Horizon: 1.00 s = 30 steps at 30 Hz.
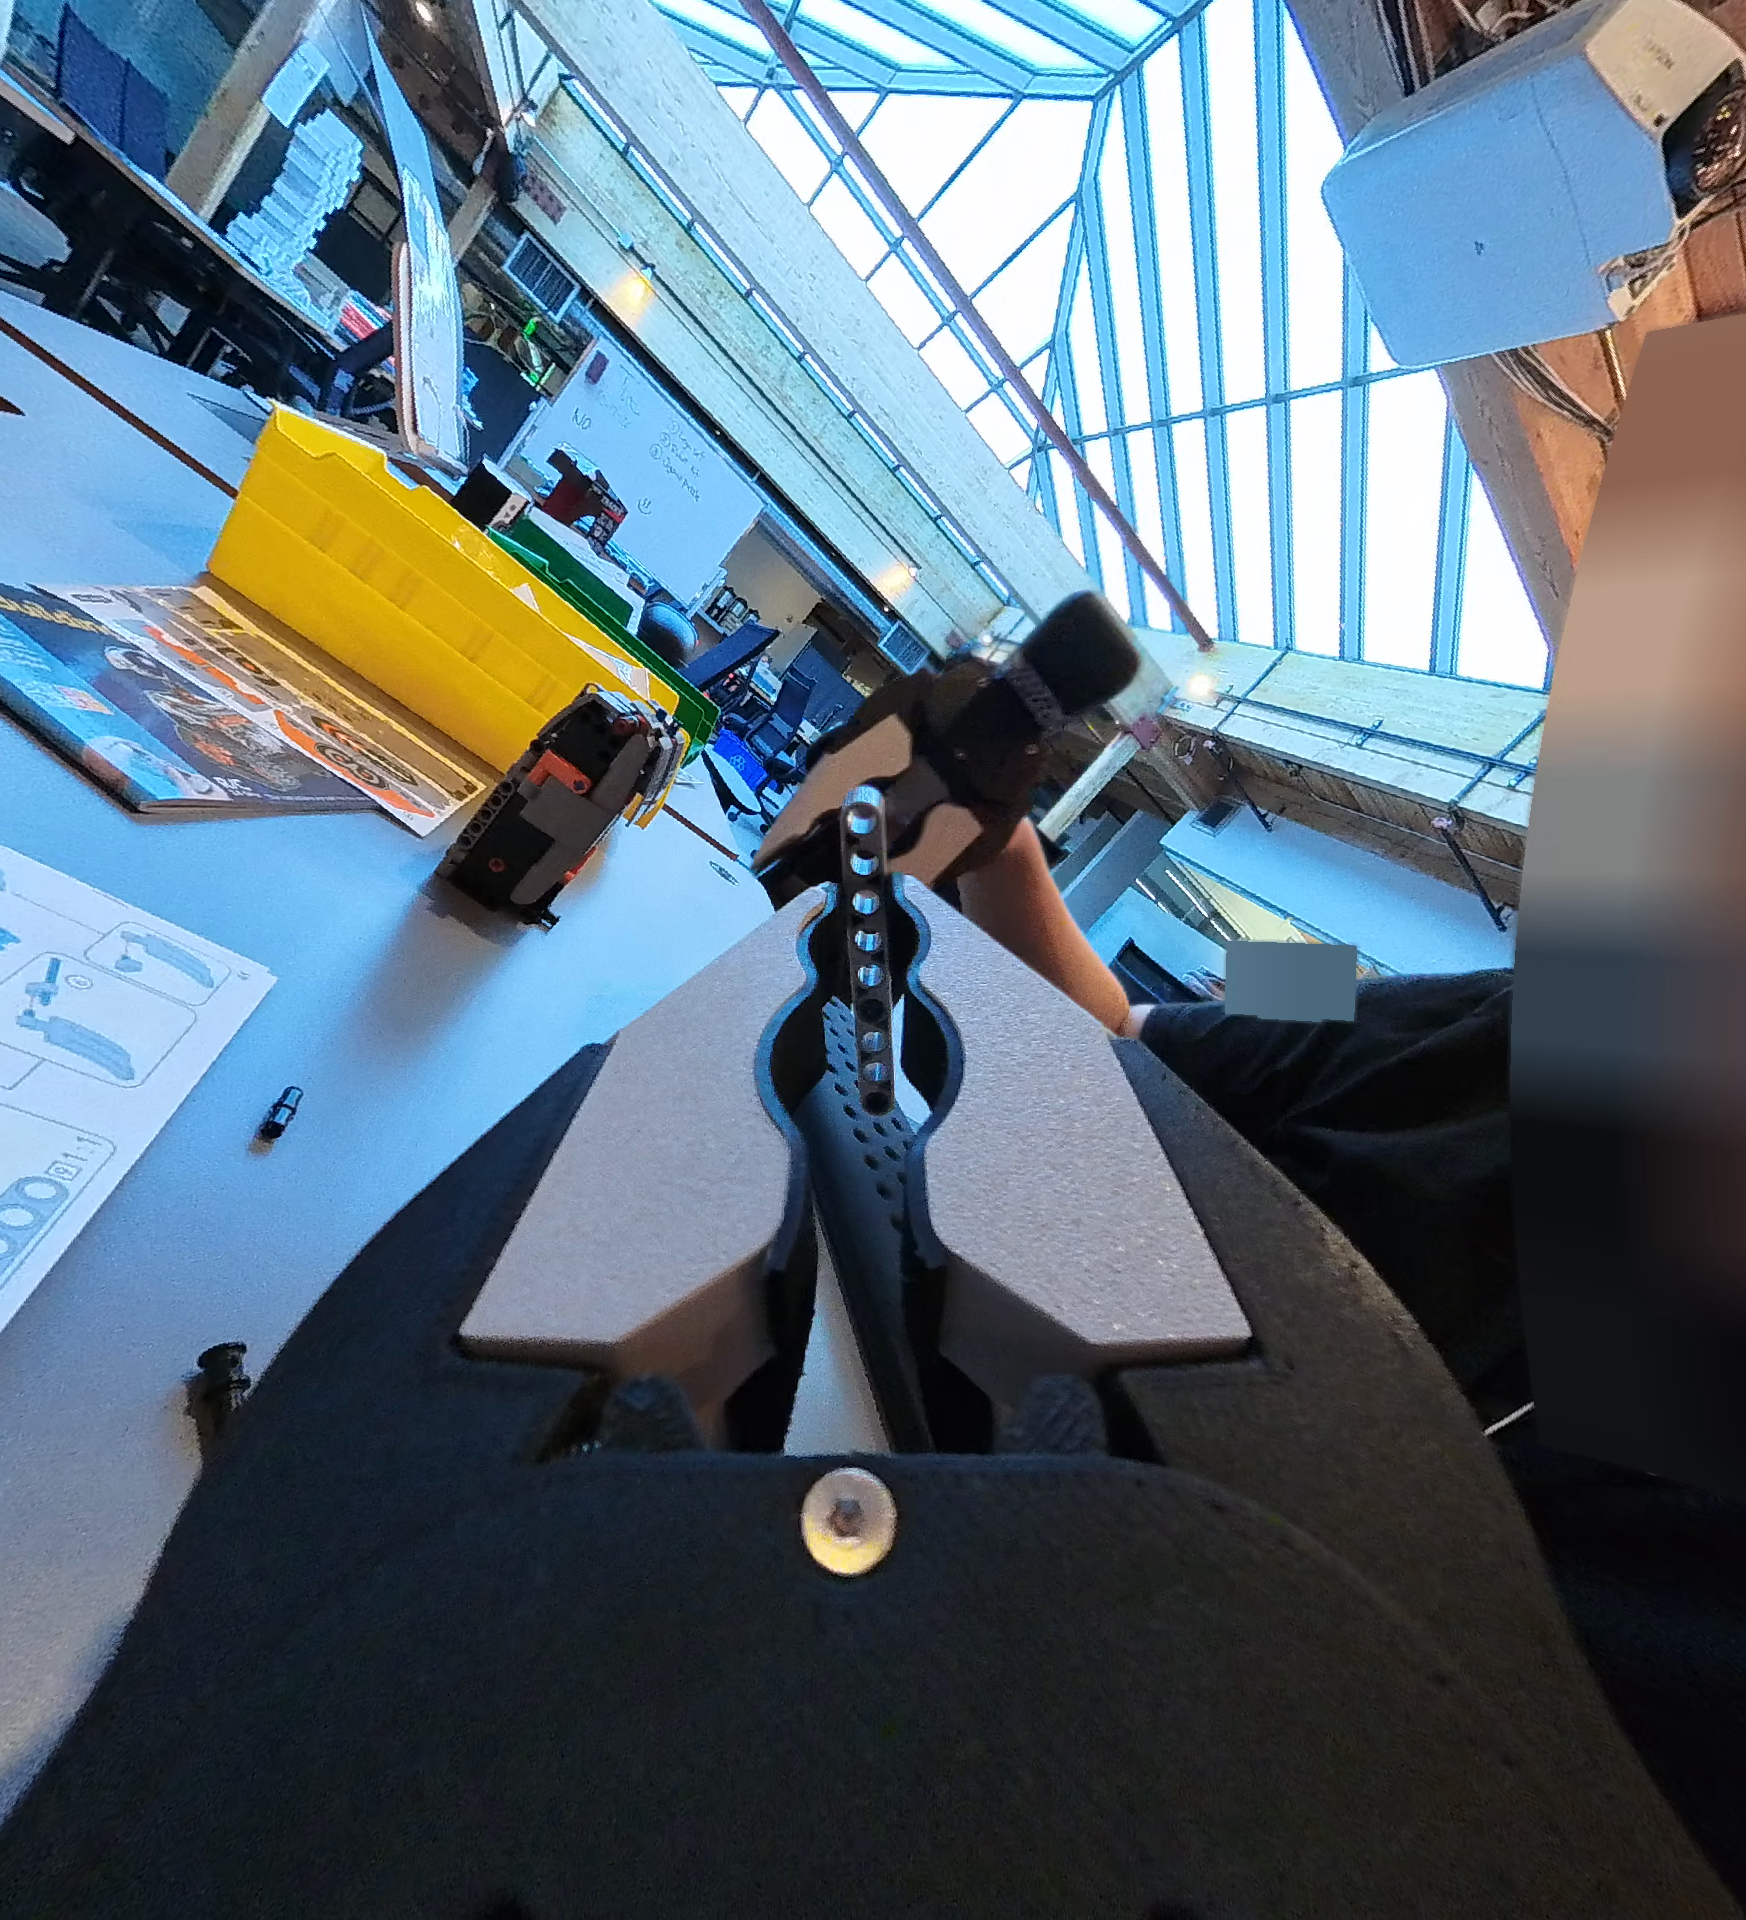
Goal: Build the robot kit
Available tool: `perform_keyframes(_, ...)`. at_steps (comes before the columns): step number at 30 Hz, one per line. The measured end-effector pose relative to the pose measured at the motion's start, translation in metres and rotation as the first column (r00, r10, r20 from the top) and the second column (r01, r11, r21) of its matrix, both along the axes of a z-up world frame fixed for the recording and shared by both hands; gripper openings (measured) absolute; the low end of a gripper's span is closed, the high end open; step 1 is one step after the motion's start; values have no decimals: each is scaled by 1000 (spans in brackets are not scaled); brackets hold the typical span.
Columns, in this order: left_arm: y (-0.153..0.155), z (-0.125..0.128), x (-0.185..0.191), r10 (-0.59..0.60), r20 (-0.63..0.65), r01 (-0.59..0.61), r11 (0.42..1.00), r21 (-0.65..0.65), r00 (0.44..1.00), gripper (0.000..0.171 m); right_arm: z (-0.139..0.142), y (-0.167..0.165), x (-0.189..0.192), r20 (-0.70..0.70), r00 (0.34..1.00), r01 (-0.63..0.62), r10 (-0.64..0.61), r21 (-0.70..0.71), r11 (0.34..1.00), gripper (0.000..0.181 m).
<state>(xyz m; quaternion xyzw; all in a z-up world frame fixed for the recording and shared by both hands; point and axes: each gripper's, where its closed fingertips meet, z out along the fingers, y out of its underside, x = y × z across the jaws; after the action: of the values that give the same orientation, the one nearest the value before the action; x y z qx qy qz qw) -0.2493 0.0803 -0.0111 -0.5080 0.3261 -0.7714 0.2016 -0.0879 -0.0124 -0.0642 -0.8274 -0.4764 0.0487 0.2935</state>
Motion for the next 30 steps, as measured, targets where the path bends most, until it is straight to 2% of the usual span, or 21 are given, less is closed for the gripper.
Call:
perform_keyframes(1, 0, -1, 0, -1, -1, 1, 1000, -2, 1000, 3, -11, -3, 12, -1, 1000, 28, -28, -28, 999, 32)
perform_keyframes(4, -1, -2, 2, -6, -6, 6, 1000, -5, 1000, 3, -29, -12, 22, -10, 999, -34, 34, 1, 999, 20)
perform_keyframes(8, -3, -5, 4, -14, -20, 14, 1000, -12, 1000, 3, -54, -23, 36, 148, 982, -109, 117, -63, 992, 18)
perform_keyframes(12, -4, -9, 7, -24, -36, 24, 1000, -16, 999, 3, -70, -24, 39, 188, 968, -146, 168, -127, 981, 10)
perform_keyframes(17, -5, -12, 9, -32, -46, 32, 999, -15, 998, 3, -79, -22, 38, 138, 974, -154, 177, -159, 975, 10)
perform_keyframes(30, -4, -10, 12, -38, -49, 37, 999, -23, 998, 3, -90, -20, 39, 129, 974, -160, 187, -193, 968, 9)
